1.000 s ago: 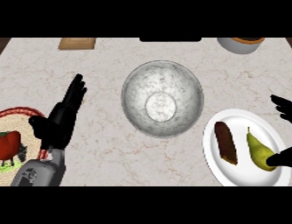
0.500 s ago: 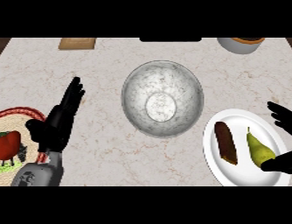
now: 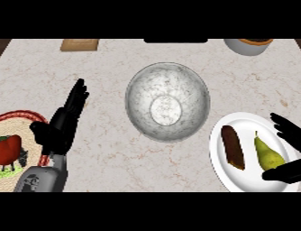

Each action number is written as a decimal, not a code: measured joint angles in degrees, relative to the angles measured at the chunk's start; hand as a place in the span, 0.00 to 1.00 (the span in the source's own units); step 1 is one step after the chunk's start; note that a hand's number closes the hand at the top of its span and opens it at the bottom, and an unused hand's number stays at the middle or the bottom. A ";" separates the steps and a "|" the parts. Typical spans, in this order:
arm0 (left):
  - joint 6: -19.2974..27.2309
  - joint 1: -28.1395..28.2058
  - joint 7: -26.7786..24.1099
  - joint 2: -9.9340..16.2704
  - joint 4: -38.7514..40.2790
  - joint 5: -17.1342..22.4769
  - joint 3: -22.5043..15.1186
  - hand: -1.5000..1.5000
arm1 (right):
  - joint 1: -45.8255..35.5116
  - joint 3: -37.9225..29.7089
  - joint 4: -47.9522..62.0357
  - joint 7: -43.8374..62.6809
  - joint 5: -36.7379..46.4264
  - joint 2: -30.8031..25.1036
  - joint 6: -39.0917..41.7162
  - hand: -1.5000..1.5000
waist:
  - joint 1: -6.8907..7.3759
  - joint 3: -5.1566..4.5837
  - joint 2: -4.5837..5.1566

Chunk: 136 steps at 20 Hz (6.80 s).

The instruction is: Pick the pear from the plate and place it in the bowl

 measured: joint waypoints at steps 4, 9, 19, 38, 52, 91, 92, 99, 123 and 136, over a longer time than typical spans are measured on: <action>-0.28 -0.51 0.29 -0.66 0.22 -0.82 0.48 0.50 | 0.04 -0.06 2.03 -2.35 3.65 0.97 0.18 0.00 | 0.01 0.00 0.00; -1.24 0.24 -0.01 -0.57 -0.13 -0.59 1.06 0.50 | 0.98 1.90 5.21 -6.32 10.97 0.22 -0.36 0.00 | 0.10 -0.02 -0.01; -0.76 0.83 1.17 -2.22 -1.87 -2.46 0.42 0.50 | -0.36 4.16 10.01 -12.71 17.59 0.51 1.59 1.00 | -0.11 -0.94 -0.49; -2.70 0.23 1.52 -2.27 -1.43 -2.03 0.01 0.50 | -6.44 24.79 -2.11 -12.93 28.48 19.15 -17.94 1.00 | 2.78 -0.43 -0.71; -2.24 -1.61 2.01 -2.59 0.23 -2.75 -0.05 0.50 | -28.57 51.25 -4.91 7.05 51.89 22.76 -52.11 1.00 | 3.03 -0.45 -1.13; -2.76 0.20 1.01 -1.74 -1.23 -1.79 2.25 0.50 | -62.96 38.11 32.24 28.14 63.87 22.00 -38.91 1.00 | 0.47 -0.02 -0.07; -2.65 0.31 1.49 -1.90 -1.52 -1.89 2.05 0.50 | -61.76 37.43 31.97 27.72 64.19 21.87 -39.04 1.00 | 0.36 -0.02 -0.08; -1.78 -1.00 1.54 -2.54 -0.38 -2.52 2.36 0.50 | -51.96 31.56 30.50 23.23 60.88 21.79 -41.08 0.00 | -0.11 0.02 0.02; -3.22 -0.15 1.13 -2.23 -0.95 -2.15 3.46 0.50 | -32.73 25.61 2.29 10.99 51.13 22.59 -56.53 0.00 | -0.29 -0.01 -0.18; -3.44 -0.06 0.52 -2.83 -0.49 -2.87 3.66 0.50 | -11.46 28.17 -19.56 1.87 39.22 19.89 -53.11 0.00 | -0.13 0.00 -0.06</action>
